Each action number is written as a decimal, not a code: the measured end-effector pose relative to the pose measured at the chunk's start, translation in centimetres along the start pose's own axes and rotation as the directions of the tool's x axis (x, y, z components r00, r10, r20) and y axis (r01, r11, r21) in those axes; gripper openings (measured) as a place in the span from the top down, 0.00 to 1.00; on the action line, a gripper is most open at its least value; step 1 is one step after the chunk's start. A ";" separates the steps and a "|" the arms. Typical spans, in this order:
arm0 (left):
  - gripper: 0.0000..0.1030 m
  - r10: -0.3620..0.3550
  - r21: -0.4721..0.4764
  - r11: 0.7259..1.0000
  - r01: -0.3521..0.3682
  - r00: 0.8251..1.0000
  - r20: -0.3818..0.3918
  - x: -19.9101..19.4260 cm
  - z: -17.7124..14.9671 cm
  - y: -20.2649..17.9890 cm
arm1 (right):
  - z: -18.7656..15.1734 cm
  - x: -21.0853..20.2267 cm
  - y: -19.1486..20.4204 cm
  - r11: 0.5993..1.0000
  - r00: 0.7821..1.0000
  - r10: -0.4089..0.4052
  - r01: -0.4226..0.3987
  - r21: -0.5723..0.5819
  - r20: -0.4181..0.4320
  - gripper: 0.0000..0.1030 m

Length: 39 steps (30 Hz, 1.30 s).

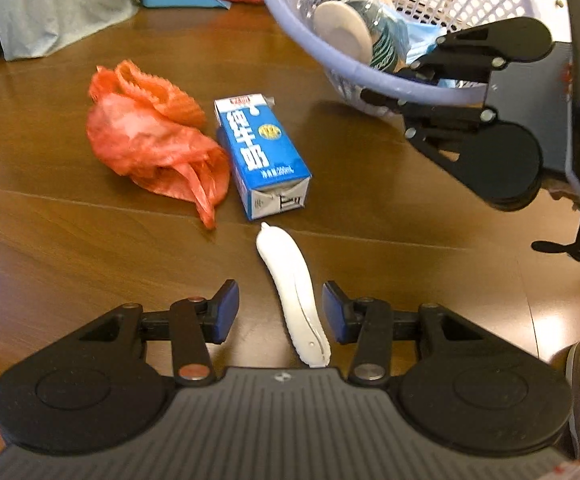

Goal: Collect trash
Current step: 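Lower the left gripper to the white toothbrush and grasp its handle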

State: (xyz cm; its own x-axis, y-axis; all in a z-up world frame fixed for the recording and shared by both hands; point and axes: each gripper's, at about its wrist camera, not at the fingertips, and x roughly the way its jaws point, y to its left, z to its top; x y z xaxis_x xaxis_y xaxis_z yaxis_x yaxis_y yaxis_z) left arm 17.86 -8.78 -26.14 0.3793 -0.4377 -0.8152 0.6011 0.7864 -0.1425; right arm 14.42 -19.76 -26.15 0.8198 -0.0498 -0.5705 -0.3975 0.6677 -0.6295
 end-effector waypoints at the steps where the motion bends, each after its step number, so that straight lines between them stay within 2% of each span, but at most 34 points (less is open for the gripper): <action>1: 0.61 -0.005 -0.008 1.000 0.005 1.000 -0.006 0.3 0.0 0.1 | -0.1 0.0 0.0 1.000 1.000 -0.001 0.001 -0.001 -0.002 0.98; 8: 0.66 -0.014 0.013 1.000 0.015 0.999 -0.048 2.6 -0.1 -0.4 | -0.2 -0.1 -0.1 1.000 1.000 -0.002 0.002 -0.001 -0.005 0.98; 10: 0.70 -0.004 0.021 1.000 0.005 0.998 -0.056 3.0 -0.2 -0.4 | -0.2 -0.2 -0.1 1.000 1.000 -0.002 0.002 0.000 -0.006 0.98; 12: 0.79 0.010 0.029 1.000 -0.008 0.998 -0.058 3.0 -0.2 -0.1 | -0.2 -0.2 -0.1 1.000 1.000 -0.002 0.002 -0.001 -0.006 0.98; 17: 0.84 0.061 0.039 0.997 -0.060 0.997 -0.048 2.5 -0.2 1.5 | -0.2 -0.2 -0.1 1.000 1.000 -0.003 0.003 0.003 -0.007 0.98; 25: 0.84 0.157 0.074 0.985 -0.155 0.987 -0.029 1.4 -0.4 4.3 | -0.2 -0.2 -0.2 1.000 1.000 -0.003 0.003 0.005 -0.009 0.98; 39: 0.84 0.179 0.068 0.982 -0.176 0.983 -0.036 1.6 -1.2 4.6 | -0.4 -0.2 -0.2 1.000 1.000 -0.003 0.003 0.003 -0.009 0.98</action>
State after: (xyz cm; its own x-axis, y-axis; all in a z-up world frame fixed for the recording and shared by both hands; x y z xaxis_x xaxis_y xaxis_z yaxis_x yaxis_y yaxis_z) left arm 20.38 -5.31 -28.79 0.4547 -0.2741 -0.8474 0.5713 0.8197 0.0414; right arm 14.16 -20.16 -26.13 0.8172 -0.0579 -0.5735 -0.3943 0.6695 -0.6295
